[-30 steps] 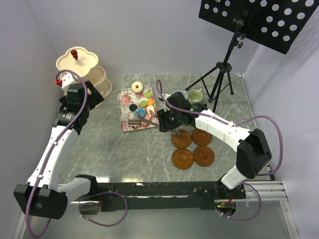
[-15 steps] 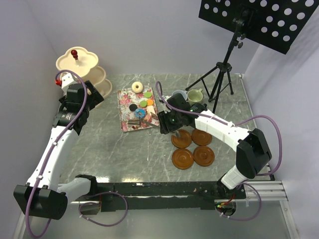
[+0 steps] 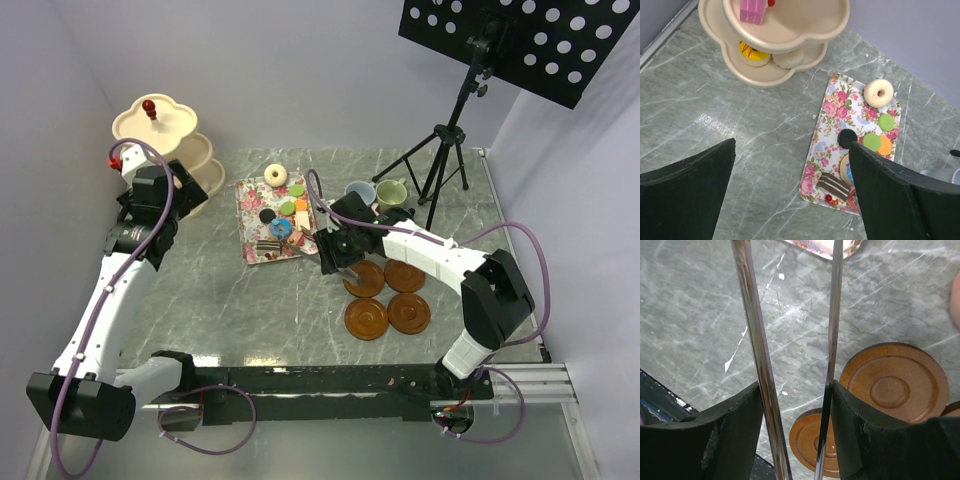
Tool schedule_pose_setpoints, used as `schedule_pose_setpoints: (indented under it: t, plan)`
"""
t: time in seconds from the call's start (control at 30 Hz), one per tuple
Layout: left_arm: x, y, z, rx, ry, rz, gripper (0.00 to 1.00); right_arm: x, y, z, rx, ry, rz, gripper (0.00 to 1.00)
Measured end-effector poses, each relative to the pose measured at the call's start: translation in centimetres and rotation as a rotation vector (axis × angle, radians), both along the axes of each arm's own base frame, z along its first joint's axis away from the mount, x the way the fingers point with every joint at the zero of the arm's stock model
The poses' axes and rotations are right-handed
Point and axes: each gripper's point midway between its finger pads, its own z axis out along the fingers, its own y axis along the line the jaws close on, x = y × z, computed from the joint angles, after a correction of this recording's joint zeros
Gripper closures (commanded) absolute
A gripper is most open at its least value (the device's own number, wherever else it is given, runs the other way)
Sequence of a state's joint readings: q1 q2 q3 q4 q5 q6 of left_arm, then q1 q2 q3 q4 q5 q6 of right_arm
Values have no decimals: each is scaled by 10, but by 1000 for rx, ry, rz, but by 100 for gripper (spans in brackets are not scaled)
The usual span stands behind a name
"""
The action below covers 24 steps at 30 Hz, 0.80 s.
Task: Serve the afternoon tea
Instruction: Pick up the desert from the tray.
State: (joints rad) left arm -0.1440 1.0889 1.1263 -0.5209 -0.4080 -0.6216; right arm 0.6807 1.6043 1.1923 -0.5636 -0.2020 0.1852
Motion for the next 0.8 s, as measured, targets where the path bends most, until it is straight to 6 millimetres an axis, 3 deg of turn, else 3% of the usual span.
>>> schedule_pose_setpoints:
  t: [0.23, 0.6, 0.8]
  plan:
    - [2, 0, 13, -4, -30, 0, 0, -2, -1, -9, -18, 26, 1, 39]
    - [2, 0, 14, -5, -31, 0, 0, -9, -10, -13, -62, 47, 13, 40]
    - [2, 0, 14, -5, -31, 0, 0, -3, -6, -9, -55, 38, 13, 46]
